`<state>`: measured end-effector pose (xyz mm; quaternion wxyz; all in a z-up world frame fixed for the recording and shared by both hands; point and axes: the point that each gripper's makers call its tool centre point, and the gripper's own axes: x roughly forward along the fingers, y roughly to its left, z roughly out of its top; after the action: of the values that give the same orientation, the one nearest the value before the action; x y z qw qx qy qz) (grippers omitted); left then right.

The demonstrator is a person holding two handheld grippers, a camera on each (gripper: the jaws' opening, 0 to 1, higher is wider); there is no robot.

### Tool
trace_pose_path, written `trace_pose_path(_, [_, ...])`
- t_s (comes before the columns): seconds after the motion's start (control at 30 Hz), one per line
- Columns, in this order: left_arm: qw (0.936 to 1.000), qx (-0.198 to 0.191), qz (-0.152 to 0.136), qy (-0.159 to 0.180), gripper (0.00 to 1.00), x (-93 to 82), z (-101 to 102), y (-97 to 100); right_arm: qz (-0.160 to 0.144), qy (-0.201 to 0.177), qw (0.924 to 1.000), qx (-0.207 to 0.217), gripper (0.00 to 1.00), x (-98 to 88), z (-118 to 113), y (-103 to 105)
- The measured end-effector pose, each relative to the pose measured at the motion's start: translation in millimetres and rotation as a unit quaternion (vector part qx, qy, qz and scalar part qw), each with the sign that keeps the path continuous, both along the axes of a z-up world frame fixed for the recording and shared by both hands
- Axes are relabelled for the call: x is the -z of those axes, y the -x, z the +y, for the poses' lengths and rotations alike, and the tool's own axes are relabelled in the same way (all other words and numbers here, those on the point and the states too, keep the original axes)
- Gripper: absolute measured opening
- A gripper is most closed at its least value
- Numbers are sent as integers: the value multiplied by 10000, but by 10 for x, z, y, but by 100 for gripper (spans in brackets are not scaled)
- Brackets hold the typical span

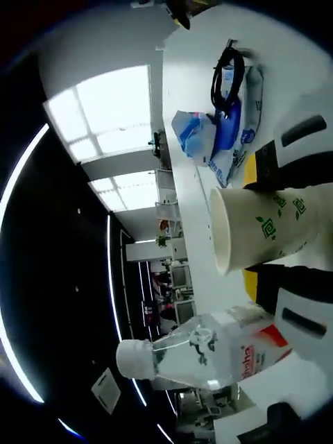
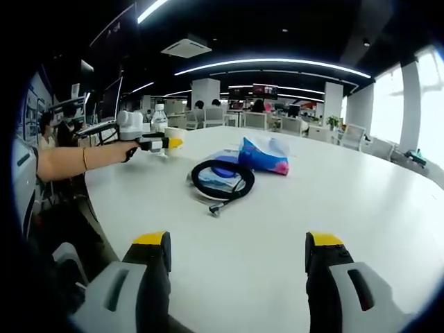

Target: Arrange the tabletop items into an orderly group along one side of the table until the central work area is clear of visible clutter.

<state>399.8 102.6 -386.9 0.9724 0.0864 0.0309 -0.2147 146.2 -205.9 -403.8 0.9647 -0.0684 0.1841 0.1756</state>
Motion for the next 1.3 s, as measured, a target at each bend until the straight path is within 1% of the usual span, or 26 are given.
trace_pose_path(0.1, [9999, -29, 86, 47, 41, 77, 36, 18, 24, 37, 10000, -25, 77, 17, 11, 3])
trace_pose_path(0.2, [9998, -13, 167, 77, 42, 102, 33, 34, 41, 38, 10000, -18, 76, 26, 5, -3])
trace_pose_path(0.3, [9997, -18, 238, 5, 42, 143, 32, 42, 36, 28, 10000, -42, 76, 21, 17, -15])
trace_pose_path(0.43, [9994, 33, 342, -102, 42, 143, 20, 48, 54, 48, 10000, -64, 76, 27, 27, -18])
trace_pose_path(0.5, [9991, 29, 405, -103, 42, 148, 36, 53, 49, 40, 10000, -67, 76, 24, 22, -15])
trace_pose_path(0.67, [9990, 44, 414, -149, 42, 147, 32, 64, 44, 26, 10000, -12, 76, 29, -6, -21])
trace_pose_path(0.8, [9981, 76, 553, -244, 44, 155, 22, 84, 54, 29, 10000, -41, 76, 36, 7, -12])
trace_pose_path(0.93, [9980, 76, 566, -261, 44, 160, 24, 87, 55, 24, 10000, -39, 76, 37, 7, -11])
trace_pose_path(0.97, [9978, 92, 585, -292, 45, 167, 23, 96, 57, 16, 10000, -35, 76, 37, 5, -10])
trace_pose_path(1.0, [9974, 138, 583, -409, 46, 188, 21, 118, 53, 3, 10000, -19, 76, 36, -4, -7])
trace_pose_path(1.03, [9974, 140, 540, -462, 49, 185, 24, 129, 48, 4, 10000, -15, 76, 33, -6, -4])
trace_pose_path(1.13, [9975, 201, 509, -438, 51, 170, 2, 147, 27, -34, 10000, 8, 77, 22, -13, 6])
trace_pose_path(1.3, [9973, 232, 491, -489, 54, 163, -16, 162, 31, -48, 10000, 41, 78, 24, -27, 39])
